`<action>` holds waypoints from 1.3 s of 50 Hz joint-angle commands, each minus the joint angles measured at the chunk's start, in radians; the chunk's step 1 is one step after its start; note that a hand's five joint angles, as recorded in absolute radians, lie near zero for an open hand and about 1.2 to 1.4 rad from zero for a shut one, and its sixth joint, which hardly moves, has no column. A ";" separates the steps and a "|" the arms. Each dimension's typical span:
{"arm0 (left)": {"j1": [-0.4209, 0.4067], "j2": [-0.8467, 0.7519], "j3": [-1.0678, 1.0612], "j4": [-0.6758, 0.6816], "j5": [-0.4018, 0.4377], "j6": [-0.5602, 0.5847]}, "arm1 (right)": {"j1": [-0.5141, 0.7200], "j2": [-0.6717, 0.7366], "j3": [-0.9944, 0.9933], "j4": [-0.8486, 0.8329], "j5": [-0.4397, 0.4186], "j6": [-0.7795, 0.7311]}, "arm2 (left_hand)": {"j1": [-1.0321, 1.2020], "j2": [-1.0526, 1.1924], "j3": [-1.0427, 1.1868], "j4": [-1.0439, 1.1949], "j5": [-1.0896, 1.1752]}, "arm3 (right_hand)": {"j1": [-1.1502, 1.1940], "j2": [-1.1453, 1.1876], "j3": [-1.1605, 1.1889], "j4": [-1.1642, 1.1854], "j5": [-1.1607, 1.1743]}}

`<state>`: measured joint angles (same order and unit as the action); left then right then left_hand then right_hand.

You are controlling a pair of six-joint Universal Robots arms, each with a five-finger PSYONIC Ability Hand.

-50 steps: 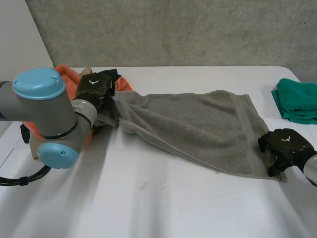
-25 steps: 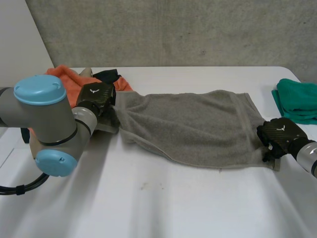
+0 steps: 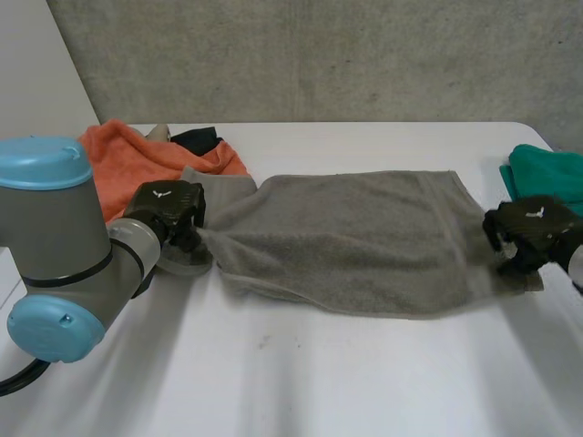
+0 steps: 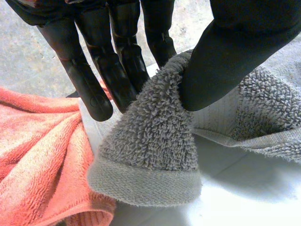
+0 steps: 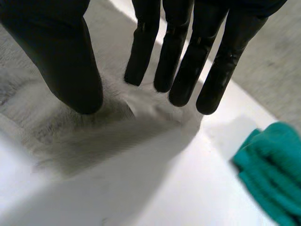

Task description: Fold the laundry.

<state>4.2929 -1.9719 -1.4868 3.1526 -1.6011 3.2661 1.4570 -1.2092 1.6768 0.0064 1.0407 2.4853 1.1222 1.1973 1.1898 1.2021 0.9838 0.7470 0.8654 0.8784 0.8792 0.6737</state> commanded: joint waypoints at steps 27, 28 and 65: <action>0.002 -0.038 0.010 0.047 0.000 -0.005 | -0.009 0.059 0.126 -0.049 -0.047 -0.010 | 0.274 0.199 0.206 0.194 0.238 | -0.113 -0.231 -0.244 -0.245 -0.214; 0.002 -0.038 0.011 0.047 0.000 -0.005 | -0.009 0.062 0.124 -0.049 -0.047 -0.011 | 0.274 0.199 0.206 0.194 0.238 | -0.113 -0.231 -0.244 -0.245 -0.214; 0.004 -0.038 0.010 0.052 0.000 -0.005 | 0.028 0.175 0.023 -0.169 0.002 -0.042 | 0.274 0.199 0.206 0.194 0.238 | 0.063 -0.055 -0.068 -0.069 -0.038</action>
<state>4.2968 -2.0095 -1.4754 3.2044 -1.6016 3.2612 1.4641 -1.0524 1.7342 -0.1548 1.0233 2.4385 1.1222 1.1973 1.1898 1.2022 0.9837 0.5857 0.6776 0.6893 0.6830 0.4560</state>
